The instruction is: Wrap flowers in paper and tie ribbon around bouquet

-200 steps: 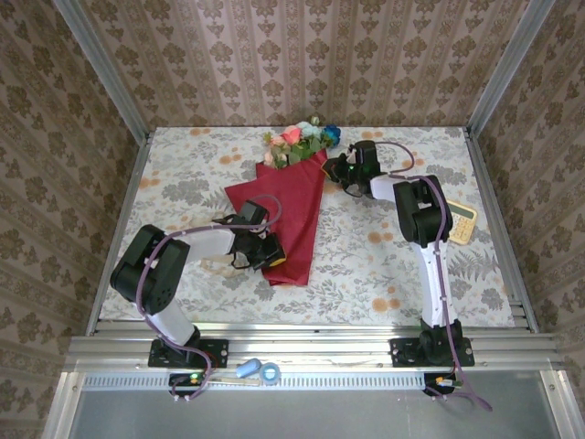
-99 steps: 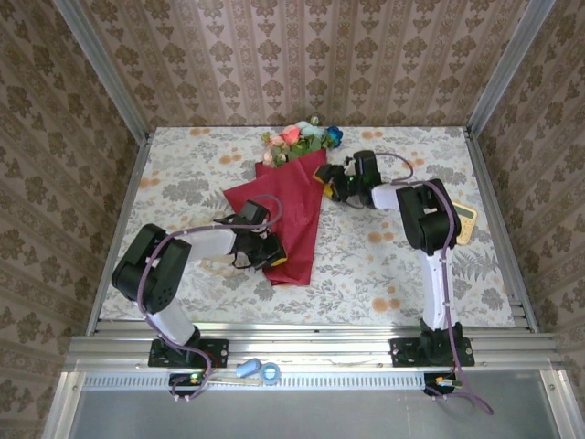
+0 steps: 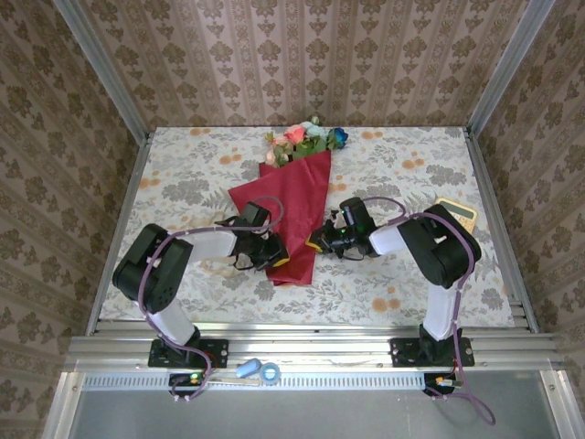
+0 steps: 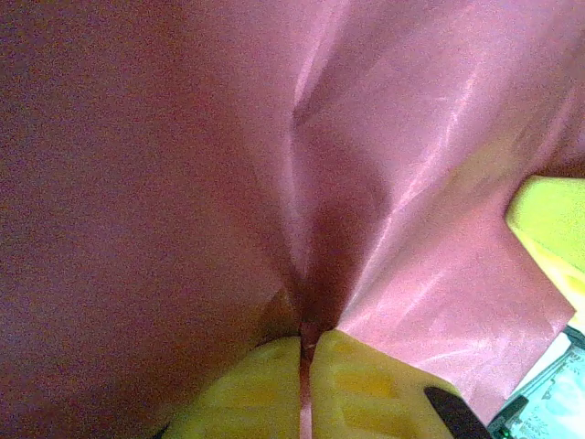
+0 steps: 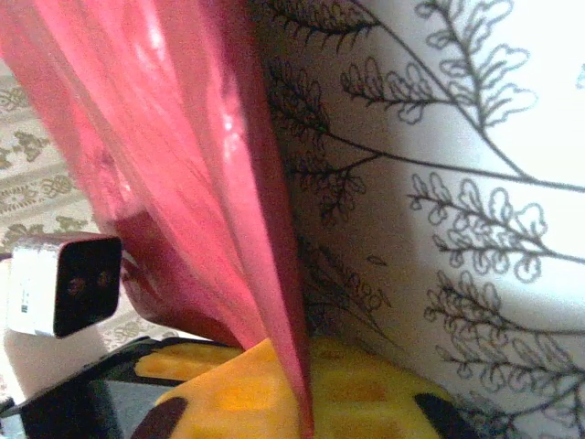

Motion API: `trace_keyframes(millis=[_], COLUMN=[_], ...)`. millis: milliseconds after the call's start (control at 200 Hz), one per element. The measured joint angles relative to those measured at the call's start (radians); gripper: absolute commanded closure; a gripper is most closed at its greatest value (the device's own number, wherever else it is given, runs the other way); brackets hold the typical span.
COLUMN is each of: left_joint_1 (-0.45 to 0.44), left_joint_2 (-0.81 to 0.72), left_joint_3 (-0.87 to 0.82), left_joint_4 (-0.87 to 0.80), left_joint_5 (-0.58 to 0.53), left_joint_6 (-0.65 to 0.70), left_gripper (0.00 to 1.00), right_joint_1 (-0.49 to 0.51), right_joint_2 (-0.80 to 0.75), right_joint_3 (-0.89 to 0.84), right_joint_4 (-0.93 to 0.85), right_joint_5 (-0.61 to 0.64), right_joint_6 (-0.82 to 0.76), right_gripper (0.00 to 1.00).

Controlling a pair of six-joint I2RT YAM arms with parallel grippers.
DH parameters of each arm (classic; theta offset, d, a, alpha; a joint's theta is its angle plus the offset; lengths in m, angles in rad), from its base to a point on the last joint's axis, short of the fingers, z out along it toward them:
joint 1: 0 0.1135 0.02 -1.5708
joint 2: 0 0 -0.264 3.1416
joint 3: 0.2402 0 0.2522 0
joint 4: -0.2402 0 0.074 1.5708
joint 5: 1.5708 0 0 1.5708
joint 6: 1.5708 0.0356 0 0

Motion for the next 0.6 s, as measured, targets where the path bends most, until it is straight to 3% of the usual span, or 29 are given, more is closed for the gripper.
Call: trace_keyframes(millis=[65,175,290,320,350,465,490,540,600], left_joint_1=[0.000,0.000,0.000,0.000,0.000,-0.004,-0.007,-0.008,-0.008], left_joint_2=[0.002,0.002,0.002,0.002,0.002,0.002,0.003,0.004,0.005], left_joint_3=[-0.001,-0.009,-0.012,-0.012,-0.012,-0.012,-0.011,-0.011,-0.011], left_joint_4=[0.002,0.014,0.021,0.021,0.021,0.027,0.029,0.031,0.033], left_joint_5=[0.003,0.004,0.006,0.006,0.006,0.014,0.015,0.015,0.017], left_joint_6=[-0.003,-0.003,-0.003,-0.003,-0.003,-0.003,-0.003,-0.003,-0.003], left_gripper=[0.90,0.90,0.90,0.90,0.90,0.90,0.90,0.90,0.90], right_joint_1=[0.002,0.026,0.077,0.089,0.095,0.099,0.099,0.100,0.105], right_joint_2=[-0.029,-0.099,-0.126,-0.126,-0.127,-0.126,-0.128,-0.134,-0.153], right_joint_3=[-0.005,-0.045,-0.103,-0.120,-0.130,-0.164,-0.168,-0.170,-0.172], right_joint_4=[0.013,-0.013,-0.024,-0.014,-0.002,0.010,0.012,0.013,0.029], right_joint_5=[0.000,0.009,0.021,0.032,0.034,0.060,0.061,0.064,0.064], right_joint_6=[0.000,-0.002,0.003,0.002,0.000,0.008,0.009,0.011,0.017], right_gripper=[0.45,0.47,0.67,0.80,1.00,1.00,0.92,0.63,0.49])
